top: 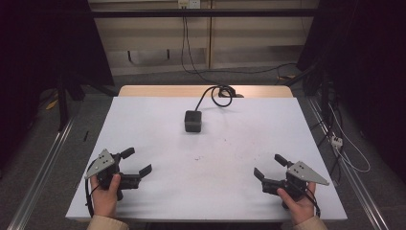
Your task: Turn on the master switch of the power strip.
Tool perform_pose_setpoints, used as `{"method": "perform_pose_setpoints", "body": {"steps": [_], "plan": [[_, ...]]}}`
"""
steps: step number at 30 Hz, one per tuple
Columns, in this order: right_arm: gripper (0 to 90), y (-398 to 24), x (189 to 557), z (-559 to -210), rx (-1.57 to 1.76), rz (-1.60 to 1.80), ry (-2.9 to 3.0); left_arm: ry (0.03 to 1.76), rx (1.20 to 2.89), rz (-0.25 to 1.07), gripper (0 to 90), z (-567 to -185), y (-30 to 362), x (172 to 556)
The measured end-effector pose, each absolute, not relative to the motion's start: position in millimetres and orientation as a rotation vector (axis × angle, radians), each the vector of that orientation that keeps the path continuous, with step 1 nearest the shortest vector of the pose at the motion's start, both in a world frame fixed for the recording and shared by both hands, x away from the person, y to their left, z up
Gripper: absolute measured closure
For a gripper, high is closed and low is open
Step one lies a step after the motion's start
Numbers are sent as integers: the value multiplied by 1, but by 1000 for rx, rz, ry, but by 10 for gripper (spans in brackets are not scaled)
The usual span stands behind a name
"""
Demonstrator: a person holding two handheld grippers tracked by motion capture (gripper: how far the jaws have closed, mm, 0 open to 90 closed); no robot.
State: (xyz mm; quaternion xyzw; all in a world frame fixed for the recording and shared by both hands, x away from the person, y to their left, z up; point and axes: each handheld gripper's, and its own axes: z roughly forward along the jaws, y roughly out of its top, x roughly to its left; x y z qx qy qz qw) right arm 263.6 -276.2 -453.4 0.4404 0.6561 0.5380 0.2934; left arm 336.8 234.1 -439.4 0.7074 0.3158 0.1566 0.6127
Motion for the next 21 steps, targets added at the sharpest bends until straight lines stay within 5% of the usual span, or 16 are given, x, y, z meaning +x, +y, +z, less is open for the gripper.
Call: {"method": "perform_pose_setpoints", "body": {"steps": [21], "plan": [[65,-278,264,-453,1180,1439,1733,727,1658,351,27,-436,204,361]]}}
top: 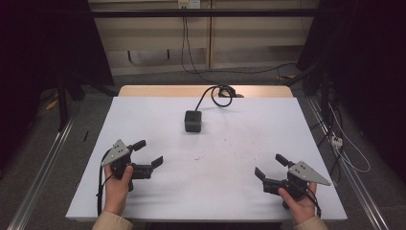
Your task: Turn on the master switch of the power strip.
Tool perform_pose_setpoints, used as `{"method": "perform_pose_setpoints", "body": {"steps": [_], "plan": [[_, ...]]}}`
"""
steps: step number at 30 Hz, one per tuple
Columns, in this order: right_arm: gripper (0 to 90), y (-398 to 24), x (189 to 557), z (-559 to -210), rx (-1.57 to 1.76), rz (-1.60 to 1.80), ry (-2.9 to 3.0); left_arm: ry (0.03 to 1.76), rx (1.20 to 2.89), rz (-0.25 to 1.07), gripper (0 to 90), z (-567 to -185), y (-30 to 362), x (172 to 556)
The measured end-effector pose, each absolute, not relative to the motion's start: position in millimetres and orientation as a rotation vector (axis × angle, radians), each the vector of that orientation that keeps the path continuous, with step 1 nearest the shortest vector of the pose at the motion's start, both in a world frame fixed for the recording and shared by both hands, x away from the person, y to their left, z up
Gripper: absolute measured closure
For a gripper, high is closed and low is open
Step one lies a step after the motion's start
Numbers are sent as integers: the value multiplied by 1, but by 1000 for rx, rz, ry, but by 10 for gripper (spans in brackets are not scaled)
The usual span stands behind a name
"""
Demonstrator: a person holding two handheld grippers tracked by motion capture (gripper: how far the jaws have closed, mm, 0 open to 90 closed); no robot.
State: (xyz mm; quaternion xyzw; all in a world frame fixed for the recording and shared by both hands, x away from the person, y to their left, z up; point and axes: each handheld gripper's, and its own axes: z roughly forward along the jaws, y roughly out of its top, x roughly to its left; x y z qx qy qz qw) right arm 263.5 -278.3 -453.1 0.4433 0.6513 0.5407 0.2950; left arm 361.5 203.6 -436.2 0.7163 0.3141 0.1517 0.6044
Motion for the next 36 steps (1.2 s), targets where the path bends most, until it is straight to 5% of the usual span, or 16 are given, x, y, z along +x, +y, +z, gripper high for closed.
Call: {"method": "perform_pose_setpoints", "body": {"steps": [36], "plan": [[65,-280,263,-453,1179,1447,1727,705,1684,327,28,-438,151,410]]}}
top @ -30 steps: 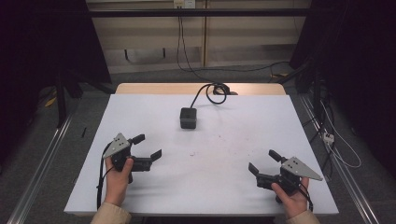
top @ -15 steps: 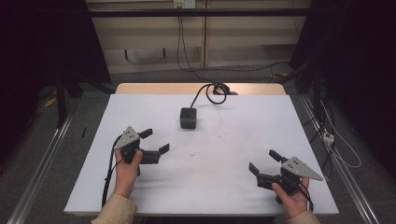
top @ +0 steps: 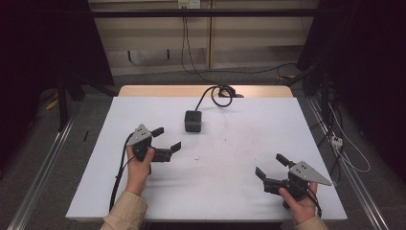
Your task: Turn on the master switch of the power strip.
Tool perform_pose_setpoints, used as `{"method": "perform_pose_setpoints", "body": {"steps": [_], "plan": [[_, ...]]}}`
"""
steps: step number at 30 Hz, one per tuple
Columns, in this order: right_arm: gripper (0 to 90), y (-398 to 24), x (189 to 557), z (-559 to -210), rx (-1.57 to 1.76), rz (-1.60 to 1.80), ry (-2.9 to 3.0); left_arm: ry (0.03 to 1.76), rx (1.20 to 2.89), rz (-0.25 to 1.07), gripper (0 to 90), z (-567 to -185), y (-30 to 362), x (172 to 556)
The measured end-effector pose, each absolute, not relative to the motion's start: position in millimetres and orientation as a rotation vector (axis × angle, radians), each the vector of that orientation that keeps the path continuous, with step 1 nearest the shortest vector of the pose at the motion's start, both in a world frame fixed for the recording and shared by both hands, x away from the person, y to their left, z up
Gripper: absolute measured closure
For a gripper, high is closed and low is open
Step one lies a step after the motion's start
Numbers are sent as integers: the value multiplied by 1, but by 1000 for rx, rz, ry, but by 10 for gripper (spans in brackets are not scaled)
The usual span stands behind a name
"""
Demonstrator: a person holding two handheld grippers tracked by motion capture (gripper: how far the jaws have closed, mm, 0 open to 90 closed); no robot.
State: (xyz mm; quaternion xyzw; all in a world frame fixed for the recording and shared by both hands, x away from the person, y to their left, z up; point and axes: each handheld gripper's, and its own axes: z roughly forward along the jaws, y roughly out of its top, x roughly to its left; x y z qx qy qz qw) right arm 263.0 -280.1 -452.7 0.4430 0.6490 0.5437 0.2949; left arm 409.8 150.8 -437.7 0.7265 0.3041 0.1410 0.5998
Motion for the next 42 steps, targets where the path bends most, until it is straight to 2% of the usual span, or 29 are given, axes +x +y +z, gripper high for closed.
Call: {"method": "perform_pose_setpoints", "body": {"steps": [19,42], "plan": [[65,-280,262,-452,1181,1454,1724,677,1687,299,32,-439,127,424],[66,-280,263,-452,1173,1454,1727,692,1710,336,40,-444,117,437]]}}
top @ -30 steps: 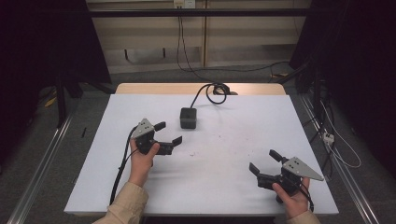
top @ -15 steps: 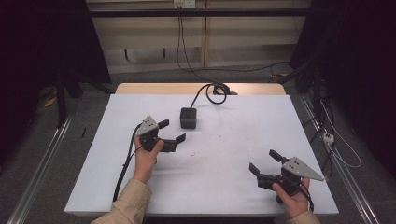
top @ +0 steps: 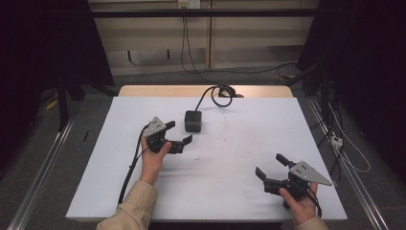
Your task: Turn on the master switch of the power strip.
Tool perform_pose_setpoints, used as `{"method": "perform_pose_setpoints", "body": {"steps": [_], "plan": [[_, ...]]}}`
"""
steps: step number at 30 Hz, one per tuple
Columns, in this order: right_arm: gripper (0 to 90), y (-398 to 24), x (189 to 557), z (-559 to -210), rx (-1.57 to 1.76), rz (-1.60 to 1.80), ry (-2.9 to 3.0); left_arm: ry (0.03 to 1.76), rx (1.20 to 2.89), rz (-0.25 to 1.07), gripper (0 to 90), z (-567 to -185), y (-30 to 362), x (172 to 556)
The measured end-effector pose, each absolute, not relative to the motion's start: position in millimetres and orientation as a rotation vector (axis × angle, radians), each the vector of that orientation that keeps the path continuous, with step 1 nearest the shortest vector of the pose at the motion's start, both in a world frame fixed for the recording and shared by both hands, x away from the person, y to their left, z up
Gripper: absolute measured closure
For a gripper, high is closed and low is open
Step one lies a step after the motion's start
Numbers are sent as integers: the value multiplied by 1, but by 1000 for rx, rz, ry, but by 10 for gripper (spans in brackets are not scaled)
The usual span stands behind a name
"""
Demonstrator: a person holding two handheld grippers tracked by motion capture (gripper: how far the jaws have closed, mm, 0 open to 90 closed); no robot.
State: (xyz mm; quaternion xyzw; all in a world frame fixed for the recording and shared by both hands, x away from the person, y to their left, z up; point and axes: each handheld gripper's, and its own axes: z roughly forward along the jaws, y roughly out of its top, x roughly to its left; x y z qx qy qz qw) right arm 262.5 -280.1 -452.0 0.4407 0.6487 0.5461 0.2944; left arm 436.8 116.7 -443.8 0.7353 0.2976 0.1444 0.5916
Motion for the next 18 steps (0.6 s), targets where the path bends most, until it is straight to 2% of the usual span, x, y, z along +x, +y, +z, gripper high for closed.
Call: {"method": "perform_pose_setpoints", "body": {"steps": [18], "plan": [[68,-280,262,-452,1168,1456,1728,714,1689,345,50,-445,114,445]]}}
